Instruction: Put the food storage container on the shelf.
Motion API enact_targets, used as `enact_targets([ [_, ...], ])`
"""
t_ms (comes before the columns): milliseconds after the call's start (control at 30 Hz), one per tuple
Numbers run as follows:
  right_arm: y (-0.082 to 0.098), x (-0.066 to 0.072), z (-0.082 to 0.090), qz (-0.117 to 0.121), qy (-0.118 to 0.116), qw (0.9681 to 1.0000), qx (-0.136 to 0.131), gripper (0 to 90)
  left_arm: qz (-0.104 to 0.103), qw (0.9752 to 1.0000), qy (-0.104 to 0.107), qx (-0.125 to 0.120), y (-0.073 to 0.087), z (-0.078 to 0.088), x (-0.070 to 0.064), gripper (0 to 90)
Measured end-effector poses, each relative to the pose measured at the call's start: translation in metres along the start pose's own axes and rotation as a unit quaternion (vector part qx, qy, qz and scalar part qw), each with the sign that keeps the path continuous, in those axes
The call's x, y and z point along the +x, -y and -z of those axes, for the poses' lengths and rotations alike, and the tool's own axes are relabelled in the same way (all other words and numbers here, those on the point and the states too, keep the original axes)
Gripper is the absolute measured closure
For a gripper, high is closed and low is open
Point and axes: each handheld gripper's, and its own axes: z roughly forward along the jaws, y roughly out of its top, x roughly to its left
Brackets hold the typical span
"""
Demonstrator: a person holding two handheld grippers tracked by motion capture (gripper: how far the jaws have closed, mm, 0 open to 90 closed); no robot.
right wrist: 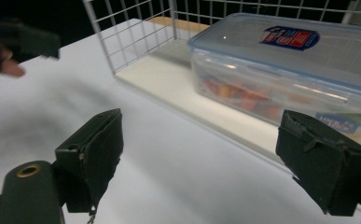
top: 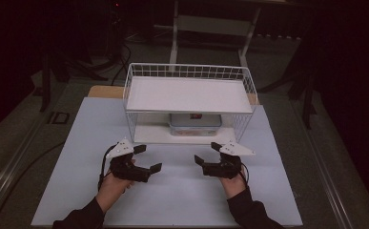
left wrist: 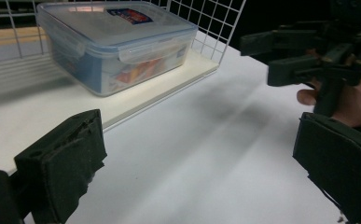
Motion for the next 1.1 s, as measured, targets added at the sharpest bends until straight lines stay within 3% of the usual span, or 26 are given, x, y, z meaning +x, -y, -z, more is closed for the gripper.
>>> enact_targets([
  [267, 0.015, 0.007, 0.021, 0.023, -0.010, 0.9993, 0.027, 14.7, 0.003, 1.0000, 0.003, -0.001, 0.003, 0.009, -0.002, 2.4],
  [500, 0.022, 0.006, 0.039, 0.036, -0.012, 0.9988, 0.032, 14.7, -0.006, 1.0000, -0.004, -0.003, 0.006, 0.018, -0.005, 2.6],
  [800, 0.032, -0.002, 0.062, 0.012, -0.013, 0.9994, 0.029, 14.7, -0.008, 0.9999, -0.006, 0.012, 0.015, 0.021, -0.009, 2.6],
  [1100, 0.033, -0.004, 0.063, 0.025, -0.012, 0.9992, 0.028, 14.7, -0.009, 0.9998, 0.002, 0.017, 0.019, 0.016, -0.012, 2.6],
])
